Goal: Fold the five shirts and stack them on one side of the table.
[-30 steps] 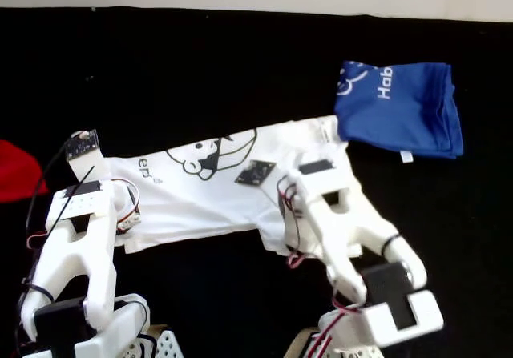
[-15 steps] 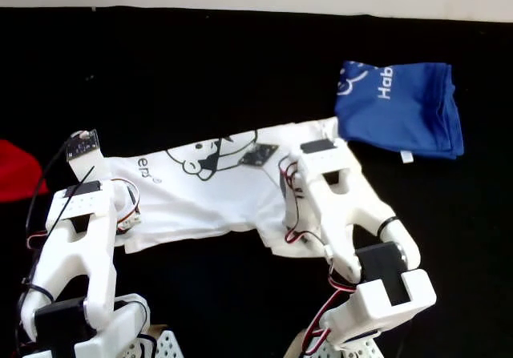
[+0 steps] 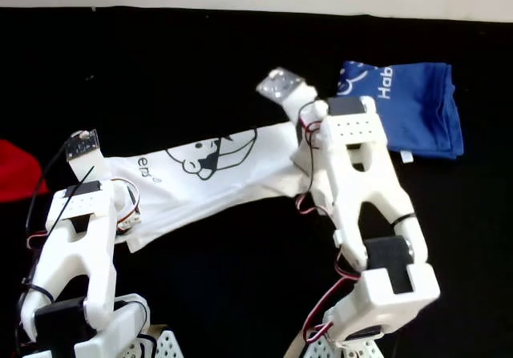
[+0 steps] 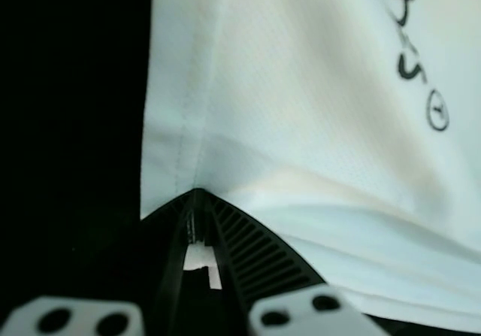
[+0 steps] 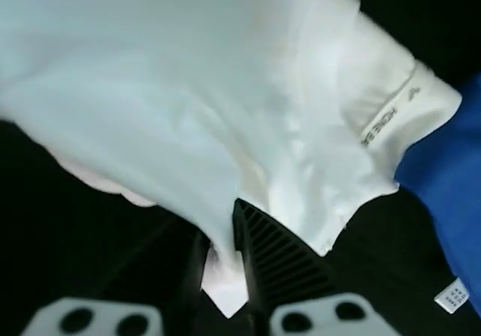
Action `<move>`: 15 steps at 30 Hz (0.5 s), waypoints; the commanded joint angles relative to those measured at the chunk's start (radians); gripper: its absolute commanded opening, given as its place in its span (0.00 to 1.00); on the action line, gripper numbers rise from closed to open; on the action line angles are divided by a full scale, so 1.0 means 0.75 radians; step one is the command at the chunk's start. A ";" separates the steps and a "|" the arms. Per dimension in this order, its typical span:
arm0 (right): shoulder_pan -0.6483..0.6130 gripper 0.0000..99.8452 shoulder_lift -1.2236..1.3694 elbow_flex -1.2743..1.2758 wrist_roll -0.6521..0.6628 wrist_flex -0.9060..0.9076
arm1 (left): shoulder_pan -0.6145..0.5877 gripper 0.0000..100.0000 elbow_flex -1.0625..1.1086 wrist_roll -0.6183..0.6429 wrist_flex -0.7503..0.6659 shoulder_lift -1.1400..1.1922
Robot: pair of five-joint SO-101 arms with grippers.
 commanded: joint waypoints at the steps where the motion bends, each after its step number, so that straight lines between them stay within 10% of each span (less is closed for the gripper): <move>1: -0.026 0.13 0.124 -0.118 -0.145 -0.091 | -0.017 0.01 0.003 -0.008 -0.025 0.001; 15: 0.056 0.16 0.285 -0.684 -0.503 0.165 | -0.017 0.01 0.003 -0.008 -0.025 0.001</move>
